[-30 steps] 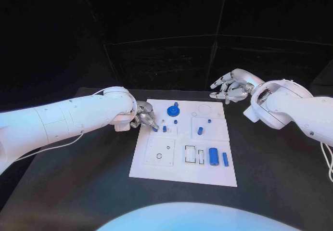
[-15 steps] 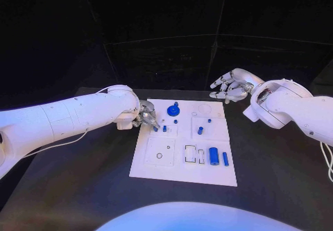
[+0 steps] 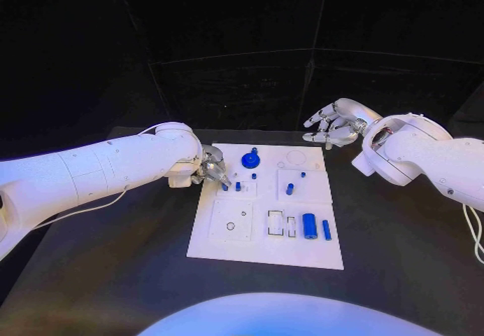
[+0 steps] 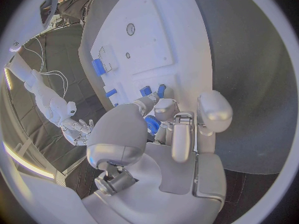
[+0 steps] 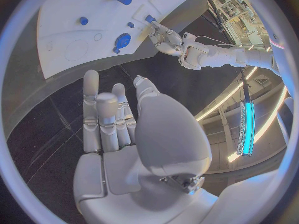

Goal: Assemble the parts on the task board

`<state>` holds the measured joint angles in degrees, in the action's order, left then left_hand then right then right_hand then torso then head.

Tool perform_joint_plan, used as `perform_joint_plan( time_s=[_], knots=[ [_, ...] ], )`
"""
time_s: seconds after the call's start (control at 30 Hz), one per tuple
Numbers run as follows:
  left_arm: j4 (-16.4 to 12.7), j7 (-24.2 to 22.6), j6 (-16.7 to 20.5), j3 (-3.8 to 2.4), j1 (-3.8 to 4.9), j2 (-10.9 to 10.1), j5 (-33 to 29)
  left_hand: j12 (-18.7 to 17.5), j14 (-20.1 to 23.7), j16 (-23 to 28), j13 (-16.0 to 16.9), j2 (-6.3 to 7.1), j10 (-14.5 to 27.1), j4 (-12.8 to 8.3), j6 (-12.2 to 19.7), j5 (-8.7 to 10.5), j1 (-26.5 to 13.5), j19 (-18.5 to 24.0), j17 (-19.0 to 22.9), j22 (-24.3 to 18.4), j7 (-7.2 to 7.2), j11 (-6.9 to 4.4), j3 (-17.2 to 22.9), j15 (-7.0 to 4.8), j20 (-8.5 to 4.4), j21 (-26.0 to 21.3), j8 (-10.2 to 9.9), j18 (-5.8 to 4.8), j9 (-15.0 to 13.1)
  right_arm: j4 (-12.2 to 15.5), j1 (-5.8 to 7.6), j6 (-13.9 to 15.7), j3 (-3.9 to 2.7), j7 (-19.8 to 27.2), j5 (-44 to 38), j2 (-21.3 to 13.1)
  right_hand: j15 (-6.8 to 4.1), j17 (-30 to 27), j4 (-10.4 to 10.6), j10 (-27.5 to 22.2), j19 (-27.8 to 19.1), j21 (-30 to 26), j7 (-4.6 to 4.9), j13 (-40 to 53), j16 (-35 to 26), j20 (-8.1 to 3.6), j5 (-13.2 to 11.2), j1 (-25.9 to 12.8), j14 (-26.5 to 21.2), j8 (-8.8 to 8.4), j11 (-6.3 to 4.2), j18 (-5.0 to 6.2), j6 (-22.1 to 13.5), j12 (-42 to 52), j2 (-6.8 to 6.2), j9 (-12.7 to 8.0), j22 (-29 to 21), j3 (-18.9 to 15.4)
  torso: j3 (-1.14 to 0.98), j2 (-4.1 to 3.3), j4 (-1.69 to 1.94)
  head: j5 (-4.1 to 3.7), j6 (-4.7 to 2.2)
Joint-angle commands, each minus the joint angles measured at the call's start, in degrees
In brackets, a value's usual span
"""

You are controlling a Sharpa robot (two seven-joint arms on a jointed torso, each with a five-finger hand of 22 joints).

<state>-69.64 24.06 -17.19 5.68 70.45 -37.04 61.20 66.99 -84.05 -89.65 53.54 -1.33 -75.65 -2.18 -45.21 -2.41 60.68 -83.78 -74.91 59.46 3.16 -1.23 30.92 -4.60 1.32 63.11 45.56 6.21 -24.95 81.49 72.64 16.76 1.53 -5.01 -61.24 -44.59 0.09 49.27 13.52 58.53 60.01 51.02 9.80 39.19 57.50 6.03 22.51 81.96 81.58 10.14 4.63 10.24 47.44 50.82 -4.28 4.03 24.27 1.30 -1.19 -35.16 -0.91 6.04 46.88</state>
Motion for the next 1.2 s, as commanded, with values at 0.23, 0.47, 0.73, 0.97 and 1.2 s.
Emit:
perform_joint_plan(
  time_s=[0.23,0.47,0.73,0.97,1.2],
  knots=[
    [0.3,1.2,-0.5,0.29,-0.35,-0.2,0.0,-0.2,-5.7,0.2,-0.4,6.28,-0.2,3.6,-1.6,-0.27,-8.7,-0.4,-13.8,-0.3,-0.07,0.00,-8.9,-0.20,-0.22,-0.7,0.6,0.25,-0.2,0.0,0.12,-0.4,-0.05,0.3,-0.2,0.1,-0.14,-0.3,0.4,-0.5,0.5,-0.4,0.00,-0.1,-0.4,0.07,0.1,0.1,-0.1,0.34,-0.04,0.31,-0.4,0.3,0.56,0.0,-0.1,0.1,0.02,-0.03,-0.04,0.04,0.00],
    [0.5,0.9,1.0,0.28,-0.35,-0.3,-0.9,-0.4,-5.6,0.3,-0.8,7.08,0.1,6.4,-1.5,-0.20,-9.5,-0.4,-13.6,-0.3,-0.68,-0.53,-15.6,-0.73,-0.63,-0.9,0.6,0.31,-0.2,0.0,0.12,-0.5,-0.05,0.3,-0.2,0.0,-0.13,-0.3,0.4,-0.6,0.5,-0.4,0.01,-0.1,-0.5,0.08,0.1,0.0,-0.1,0.35,-0.03,0.31,-0.4,0.3,0.53,0.0,-0.1,0.0,0.01,-0.02,-0.02,-0.02,0.09],
    [0.0,-1.0,4.1,0.21,-0.35,-1.0,-1.7,-0.3,-5.6,0.3,-0.7,6.25,0.1,8.5,-1.5,-0.23,-8.4,-0.5,-13.6,-0.2,-0.86,-0.69,-19.8,-0.92,-0.86,-1.0,0.8,0.26,-0.3,0.0,0.12,-1.3,-0.05,0.3,-0.2,0.1,-0.11,-0.5,0.4,-0.6,0.5,-0.5,0.03,-0.2,-0.7,0.09,0.1,0.0,-0.1,0.35,-0.02,0.30,-0.5,0.4,0.49,0.0,-0.1,0.0,0.06,-0.03,-0.07,-0.24,-0.01],
    [-0.8,-8.9,11.3,0.14,-0.11,-2.4,-6.5,-2.8,-5.0,1.5,-4.2,4.88,2.0,9.6,-0.3,-0.29,-6.1,0.4,-10.9,-3.7,-0.48,-0.40,-22.4,-0.77,-0.81,-4.6,0.3,0.93,-0.1,-0.1,0.12,-1.5,-0.05,0.2,-0.2,0.0,-0.11,-0.5,0.4,-0.6,0.5,-0.5,0.03,-0.2,-0.7,0.09,0.1,0.0,-0.1,0.35,-0.02,0.30,-0.5,0.4,0.49,0.0,-0.1,0.0,0.02,0.00,-0.05,-0.40,-0.01],
    [-1.6,-19.2,19.2,0.13,0.03,-3.3,-12.1,-14.1,-2.1,6.6,-18.2,3.15,13.5,7.1,6.1,-0.35,1.0,4.2,-1.5,-13.6,2.58,2.35,-23.7,1.45,0.77,-15.1,-2.5,2.45,1.6,-0.3,0.12,-1.5,-0.04,0.1,-0.2,0.0,-0.11,-0.4,0.4,-0.6,0.5,-0.5,0.03,-0.2,-0.7,0.09,0.1,0.0,-0.1,0.35,-0.02,0.30,-0.5,0.4,0.49,0.0,-0.1,0.0,0.02,0.00,0.09,-0.59,0.03]
  ],
)
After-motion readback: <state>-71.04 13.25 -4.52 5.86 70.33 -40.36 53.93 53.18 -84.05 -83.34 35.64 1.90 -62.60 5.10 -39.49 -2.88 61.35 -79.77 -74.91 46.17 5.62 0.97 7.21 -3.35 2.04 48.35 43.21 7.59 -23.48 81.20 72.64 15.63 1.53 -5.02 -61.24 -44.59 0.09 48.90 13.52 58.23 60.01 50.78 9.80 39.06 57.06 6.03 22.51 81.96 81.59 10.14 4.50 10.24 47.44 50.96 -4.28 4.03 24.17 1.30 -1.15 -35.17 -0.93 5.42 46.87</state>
